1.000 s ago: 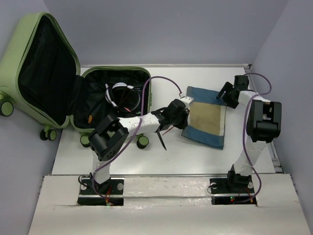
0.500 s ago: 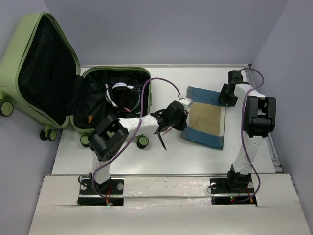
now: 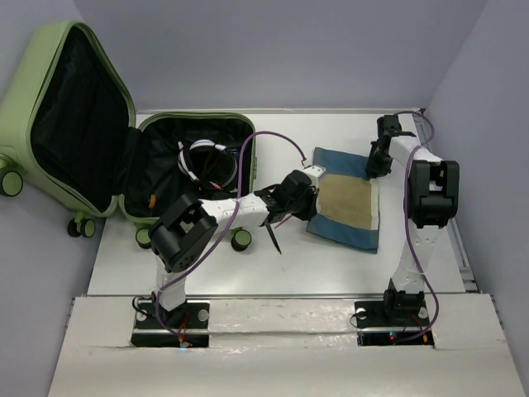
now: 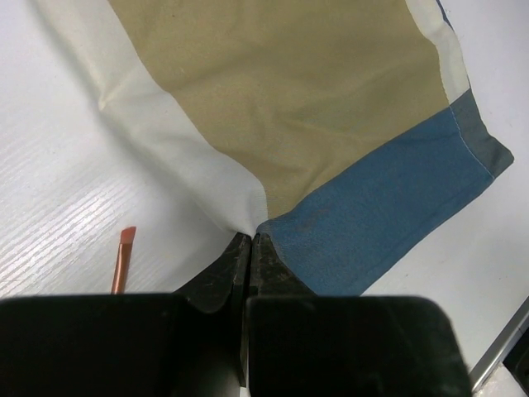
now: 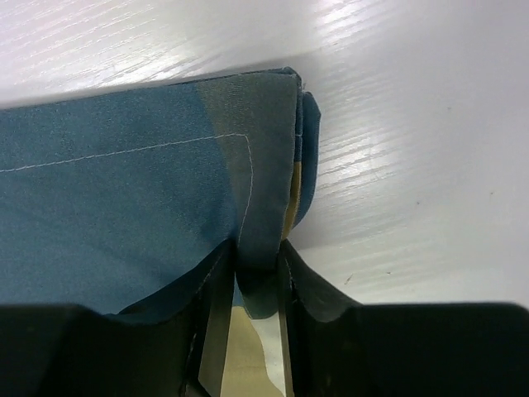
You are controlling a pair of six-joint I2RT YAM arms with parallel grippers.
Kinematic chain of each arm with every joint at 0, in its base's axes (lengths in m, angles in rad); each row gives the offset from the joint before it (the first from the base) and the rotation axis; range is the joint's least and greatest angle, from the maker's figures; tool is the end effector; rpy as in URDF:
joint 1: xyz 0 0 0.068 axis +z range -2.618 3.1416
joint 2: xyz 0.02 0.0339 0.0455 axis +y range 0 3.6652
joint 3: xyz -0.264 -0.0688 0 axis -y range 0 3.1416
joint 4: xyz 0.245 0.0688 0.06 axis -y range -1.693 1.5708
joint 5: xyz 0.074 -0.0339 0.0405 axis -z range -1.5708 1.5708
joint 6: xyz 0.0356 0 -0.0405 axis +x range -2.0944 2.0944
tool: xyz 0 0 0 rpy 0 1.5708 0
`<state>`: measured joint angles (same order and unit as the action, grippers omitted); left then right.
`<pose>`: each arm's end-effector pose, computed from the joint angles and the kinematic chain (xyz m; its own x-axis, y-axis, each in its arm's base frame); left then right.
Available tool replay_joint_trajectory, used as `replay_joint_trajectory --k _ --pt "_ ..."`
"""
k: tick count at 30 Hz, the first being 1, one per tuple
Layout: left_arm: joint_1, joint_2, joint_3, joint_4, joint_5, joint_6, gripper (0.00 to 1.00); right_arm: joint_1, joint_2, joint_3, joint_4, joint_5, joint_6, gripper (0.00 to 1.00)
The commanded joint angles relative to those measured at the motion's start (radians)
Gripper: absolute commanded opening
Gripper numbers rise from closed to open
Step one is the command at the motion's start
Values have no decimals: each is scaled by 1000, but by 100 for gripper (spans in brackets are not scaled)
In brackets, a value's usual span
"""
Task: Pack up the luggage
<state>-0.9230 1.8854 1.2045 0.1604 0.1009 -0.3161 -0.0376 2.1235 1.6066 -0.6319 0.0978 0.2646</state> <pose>0.2535 -0.3409 0.2025 -0.5482 0.2120 -0.8090 0.7109 0.6277 -0.3173 0.4456 -0.0202 0.1694 -0.8597 0.2928 -0.4186 0.3131 0.9495 0.0211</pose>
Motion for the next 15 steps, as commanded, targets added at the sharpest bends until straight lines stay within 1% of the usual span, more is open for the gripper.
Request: replay_joint_trajectory --k 1,2,5,8,9,11,12,13,15 --pt "0 -62 -9 39 -13 9 6 24 59 -26 -74 -90 7 27" --pt "1 -66 -14 39 -15 11 6 24 49 -49 -48 -90 18 18" --pt "6 -68 -13 36 -15 12 6 24 -16 -151 76 -119 36 7" --pt "9 -77 -5 27 -24 14 6 24 -123 -259 211 -102 62 7" --pt "9 -83 -3 27 -24 15 6 24 -152 -281 259 -74 71 7" --pt "10 -98 9 25 -20 14 6 24 -244 -344 310 -70 93 7" --pt "12 -106 13 27 -21 14 6 24 -275 -362 351 -73 97 7" --pt "12 -114 18 27 -21 14 6 24 -333 -376 369 -79 104 7" --pt "13 -144 38 21 -24 18 6 24 -390 -396 397 -90 119 7"
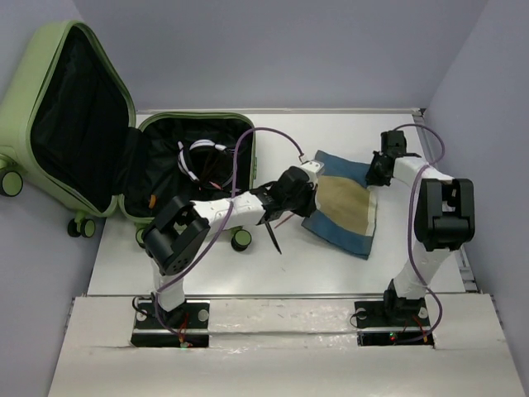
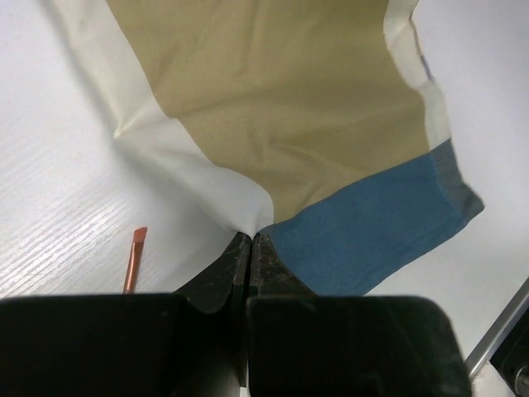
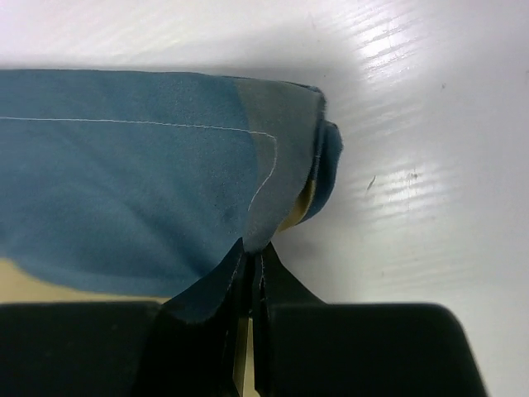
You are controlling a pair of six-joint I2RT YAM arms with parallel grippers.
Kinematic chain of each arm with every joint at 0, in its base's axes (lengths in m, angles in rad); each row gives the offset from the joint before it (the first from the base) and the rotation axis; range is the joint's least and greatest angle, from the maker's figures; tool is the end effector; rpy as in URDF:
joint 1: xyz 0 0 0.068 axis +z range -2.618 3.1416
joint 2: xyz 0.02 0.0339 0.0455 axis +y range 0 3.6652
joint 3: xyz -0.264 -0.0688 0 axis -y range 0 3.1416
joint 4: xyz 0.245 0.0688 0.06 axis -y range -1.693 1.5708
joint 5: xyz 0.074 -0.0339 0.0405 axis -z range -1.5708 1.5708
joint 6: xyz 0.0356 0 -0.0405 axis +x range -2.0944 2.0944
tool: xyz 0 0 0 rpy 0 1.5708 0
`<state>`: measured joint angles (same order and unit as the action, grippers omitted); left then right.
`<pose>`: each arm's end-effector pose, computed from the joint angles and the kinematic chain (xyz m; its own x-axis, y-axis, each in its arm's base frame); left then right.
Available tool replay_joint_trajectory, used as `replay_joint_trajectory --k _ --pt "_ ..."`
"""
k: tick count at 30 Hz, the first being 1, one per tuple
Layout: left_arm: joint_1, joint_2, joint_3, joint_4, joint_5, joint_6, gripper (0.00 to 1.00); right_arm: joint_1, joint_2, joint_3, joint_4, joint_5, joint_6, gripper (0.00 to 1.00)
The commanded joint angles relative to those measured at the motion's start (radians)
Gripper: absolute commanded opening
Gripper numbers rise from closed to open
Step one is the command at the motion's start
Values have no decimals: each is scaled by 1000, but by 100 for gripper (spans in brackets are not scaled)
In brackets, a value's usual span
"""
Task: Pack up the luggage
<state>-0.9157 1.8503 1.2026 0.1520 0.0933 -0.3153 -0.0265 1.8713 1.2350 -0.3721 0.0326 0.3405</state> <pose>0.2537 -0.3356 0.2152 -0.5358 0.1906 -0.8225 0.7082 0.6319 -0.3149 0.3891 -0.0115 0.1756 -0.7825 0.3546 -0.5118 0.3238 0.9338 0.1521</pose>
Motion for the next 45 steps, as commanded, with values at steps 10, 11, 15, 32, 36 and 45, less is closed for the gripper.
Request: replay_joint_trajectory --k 10,11,15,32,36,45 --pt "156 -243 91 -38 -1 28 6 63 -301 7 234 -192 130 7" --pt "199 -276 88 -43 0 27 6 91 -296 38 239 -197 144 7" --pt "313 -373 97 -106 -73 1 6 172 -226 165 268 -238 187 7" --pt "988 -697 -176 -252 -171 -126 8 540 396 854 334 -326 318 7" --pt "1060 -704 -219 -265 -159 -111 59 582 454 879 279 -300 247 27" --pt "1065 -833 -190 -266 -149 -114 99 582 422 952 119 -249 121 88"
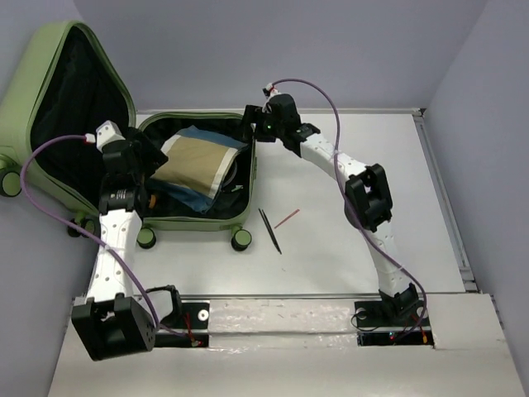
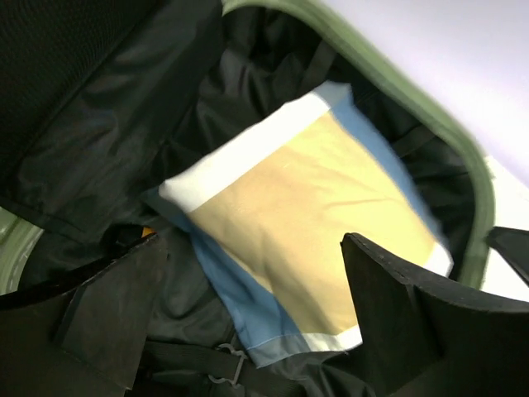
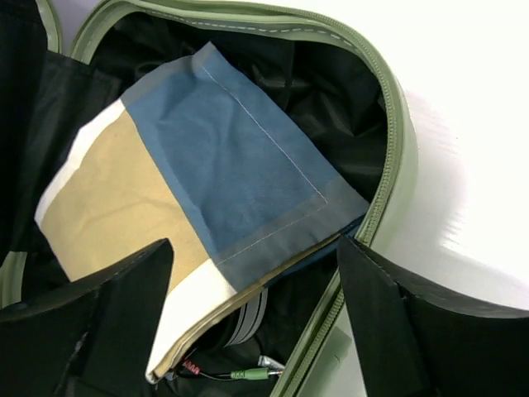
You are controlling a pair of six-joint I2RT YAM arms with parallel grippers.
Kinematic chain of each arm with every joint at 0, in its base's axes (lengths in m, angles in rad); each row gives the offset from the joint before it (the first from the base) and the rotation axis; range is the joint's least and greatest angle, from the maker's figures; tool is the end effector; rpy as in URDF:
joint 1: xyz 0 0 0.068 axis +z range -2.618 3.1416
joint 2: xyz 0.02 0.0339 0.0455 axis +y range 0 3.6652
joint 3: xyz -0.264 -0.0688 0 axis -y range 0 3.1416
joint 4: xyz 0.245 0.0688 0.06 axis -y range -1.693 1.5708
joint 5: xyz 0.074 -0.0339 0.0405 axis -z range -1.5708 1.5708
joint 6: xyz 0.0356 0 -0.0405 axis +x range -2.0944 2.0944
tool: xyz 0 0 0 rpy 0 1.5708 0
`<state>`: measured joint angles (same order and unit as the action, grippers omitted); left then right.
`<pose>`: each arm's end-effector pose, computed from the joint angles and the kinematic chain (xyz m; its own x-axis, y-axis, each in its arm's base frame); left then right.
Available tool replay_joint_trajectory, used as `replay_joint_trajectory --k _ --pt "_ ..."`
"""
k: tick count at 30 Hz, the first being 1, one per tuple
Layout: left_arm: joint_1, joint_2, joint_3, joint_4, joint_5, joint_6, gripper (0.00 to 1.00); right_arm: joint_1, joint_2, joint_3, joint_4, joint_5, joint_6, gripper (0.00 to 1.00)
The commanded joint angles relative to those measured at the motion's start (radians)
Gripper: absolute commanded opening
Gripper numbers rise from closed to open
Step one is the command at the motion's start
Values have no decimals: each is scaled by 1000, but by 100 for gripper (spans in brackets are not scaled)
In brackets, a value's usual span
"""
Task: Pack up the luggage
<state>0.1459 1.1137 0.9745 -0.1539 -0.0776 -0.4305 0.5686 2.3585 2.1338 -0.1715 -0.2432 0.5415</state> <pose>0.2561 0.0404 0.3442 -0.1686 -0.4453 -0.8793 -0.3177 0.8691 -0.3792 0.4668 0.3085 0.2618 -0.6445 0.1818 -0.7427 -0.4406 0.7054 0.5551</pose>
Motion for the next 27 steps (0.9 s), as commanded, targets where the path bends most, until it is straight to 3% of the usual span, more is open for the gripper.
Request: replay_joint_trajectory --k 1,5,8,9,11,13,17,20,21,23,27 --pt "-15 -123 39 39 24 10 99 -13 -100 42 -88 28 -96 89" --pt "-129 -189 47 28 -7 47 99 -13 -175 -15 -89 27 -138 89" --pt "-245 -244 46 5 19 76 99 -13 -293 -167 -91 57 -182 81" --pt "-270 -262 26 4 35 91 99 -13 -370 -225 -86 70 -196 53" --pt "-308 -317 -6 7 140 99 99 -13 -453 -436 -69 93 -219 32" --pt "-348 -360 -72 19 241 107 99 -13 -583 -597 -11 99 -219 26" --pt "-384 -495 -157 13 352 154 99 -1 -752 -903 26 130 -198 24" --pt "-384 -581 -183 -21 394 197 99 17 -800 -1032 -9 200 -170 33" --pt "-385 -601 -191 -36 395 222 99 28 -814 -1057 -20 211 -144 58" --pt "-417 -665 -210 -23 372 213 99 39 -820 -1121 -20 237 -98 73" --pt "-425 -776 -296 37 349 210 99 94 -762 -1157 18 304 20 77"
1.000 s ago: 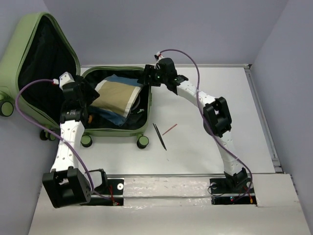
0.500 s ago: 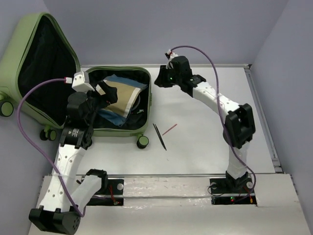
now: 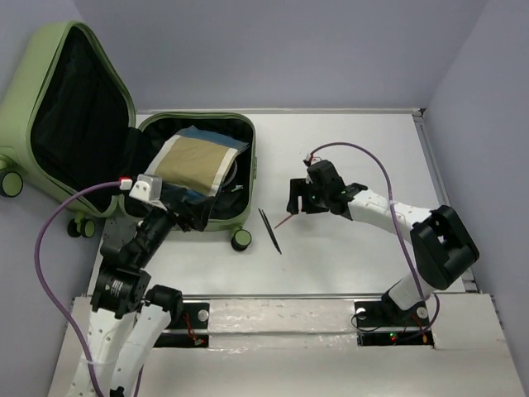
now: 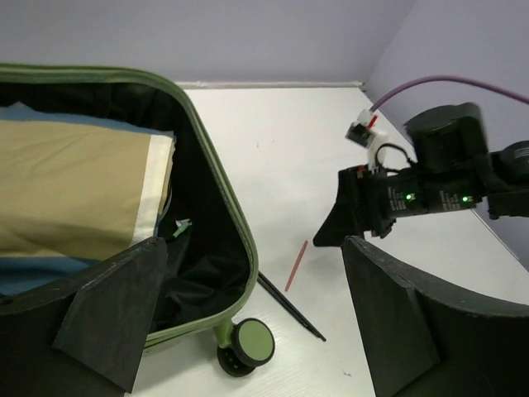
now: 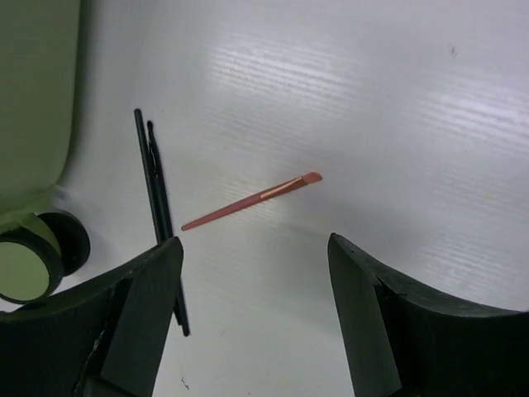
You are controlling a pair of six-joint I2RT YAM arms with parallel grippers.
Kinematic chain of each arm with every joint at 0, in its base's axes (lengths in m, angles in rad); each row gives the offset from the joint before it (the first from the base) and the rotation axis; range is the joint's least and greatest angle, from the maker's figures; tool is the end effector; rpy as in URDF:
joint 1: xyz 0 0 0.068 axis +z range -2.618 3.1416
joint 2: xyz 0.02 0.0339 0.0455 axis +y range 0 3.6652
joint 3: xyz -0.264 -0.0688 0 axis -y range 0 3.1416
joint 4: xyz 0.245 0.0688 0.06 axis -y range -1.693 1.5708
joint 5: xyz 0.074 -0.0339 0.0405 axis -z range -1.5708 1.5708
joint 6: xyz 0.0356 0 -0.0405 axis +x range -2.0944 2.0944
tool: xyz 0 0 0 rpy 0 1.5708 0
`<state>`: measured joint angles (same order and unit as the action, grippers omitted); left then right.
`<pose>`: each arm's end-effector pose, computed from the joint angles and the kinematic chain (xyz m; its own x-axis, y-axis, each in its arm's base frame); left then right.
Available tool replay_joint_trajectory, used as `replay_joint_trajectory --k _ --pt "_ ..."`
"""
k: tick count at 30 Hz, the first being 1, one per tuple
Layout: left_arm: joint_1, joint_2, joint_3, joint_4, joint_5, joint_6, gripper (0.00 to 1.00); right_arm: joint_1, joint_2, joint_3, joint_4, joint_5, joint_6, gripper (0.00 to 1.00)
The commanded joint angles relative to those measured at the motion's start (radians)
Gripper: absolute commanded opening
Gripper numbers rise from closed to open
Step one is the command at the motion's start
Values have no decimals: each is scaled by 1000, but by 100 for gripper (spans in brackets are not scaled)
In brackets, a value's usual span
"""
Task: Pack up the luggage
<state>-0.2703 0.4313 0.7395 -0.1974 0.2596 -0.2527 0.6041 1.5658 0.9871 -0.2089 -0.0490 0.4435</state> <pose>0.0970 -0.0364 0.3673 -0.0228 -0.2444 -0.9694 0.5146 0.8285 -0.2210 0.2738 0.1911 0.2161 -0.7825 -0.0193 -0.6224 -0.2879 0.8975 0.3341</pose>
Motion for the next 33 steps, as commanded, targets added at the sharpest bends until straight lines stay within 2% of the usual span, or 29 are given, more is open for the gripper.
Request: replay_joint_trajectory --k 1,7,10,12,17,21,27,29,31,32,33 --pt "-12 -136 -83 90 1 29 99 98 43 -5 63 168 139 77" --pt "-61 -180 -89 79 -46 36 99 128 126 16 105 228 247 65" --pt "-90 -192 -94 84 -40 36 99 146 194 73 46 265 256 60" --pt "-99 -203 -94 82 -42 39 99 146 226 96 -1 342 274 56" --pt "-115 -227 -94 81 -43 40 99 157 270 133 -82 396 250 51" --pt "-119 -233 -95 82 -45 41 99 166 339 194 -197 477 222 36" --pt "-119 -233 -94 79 -51 41 99 166 367 235 -280 552 152 30" --pt "-119 -229 -94 81 -53 41 99 166 373 245 -293 552 135 19" --pt "-119 -226 -94 78 -56 40 99 166 382 249 -293 554 127 14" --pt "-119 -224 -94 79 -59 40 99 166 395 251 -293 557 123 7" --pt "-119 -223 -94 78 -62 38 99 166 399 254 -293 563 121 7"
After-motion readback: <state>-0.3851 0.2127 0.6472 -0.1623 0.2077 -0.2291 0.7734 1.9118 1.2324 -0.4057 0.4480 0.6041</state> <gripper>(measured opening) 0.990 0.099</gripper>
